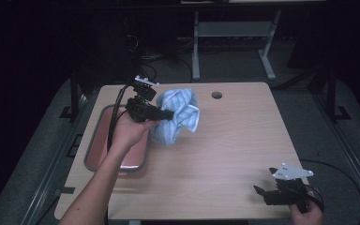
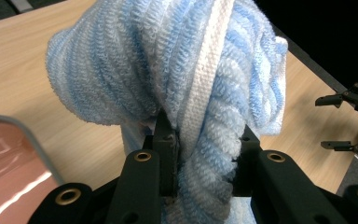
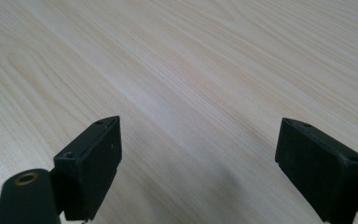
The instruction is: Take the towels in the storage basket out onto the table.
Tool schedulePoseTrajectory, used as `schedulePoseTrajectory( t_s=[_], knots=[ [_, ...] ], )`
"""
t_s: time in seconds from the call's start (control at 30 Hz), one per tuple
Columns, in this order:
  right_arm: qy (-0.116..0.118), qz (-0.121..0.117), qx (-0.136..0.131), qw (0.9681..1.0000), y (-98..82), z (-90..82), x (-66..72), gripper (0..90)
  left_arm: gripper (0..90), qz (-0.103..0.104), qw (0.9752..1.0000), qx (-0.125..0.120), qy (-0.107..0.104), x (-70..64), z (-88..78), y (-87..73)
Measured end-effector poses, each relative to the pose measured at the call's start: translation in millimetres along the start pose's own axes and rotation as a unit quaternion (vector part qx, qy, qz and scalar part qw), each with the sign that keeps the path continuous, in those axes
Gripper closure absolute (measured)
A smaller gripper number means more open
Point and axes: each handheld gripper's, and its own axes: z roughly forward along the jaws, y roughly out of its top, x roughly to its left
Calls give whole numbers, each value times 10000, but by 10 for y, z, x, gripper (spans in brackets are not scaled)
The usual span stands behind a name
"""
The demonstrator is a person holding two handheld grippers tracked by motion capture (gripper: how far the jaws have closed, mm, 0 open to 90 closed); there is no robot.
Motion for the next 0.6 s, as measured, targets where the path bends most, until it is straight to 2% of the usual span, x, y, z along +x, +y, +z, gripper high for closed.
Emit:
schedulePoseTrajectory(
  t_s=[0.47,0.6],
  knots=[
    [37,-8,-24,10000,22,10,19,139,701,81,9997,182,-139,-129,310,66],
    [39,3,-11,10000,19,0,22,139,700,127,9993,299,-173,-166,419,78]
  ],
)
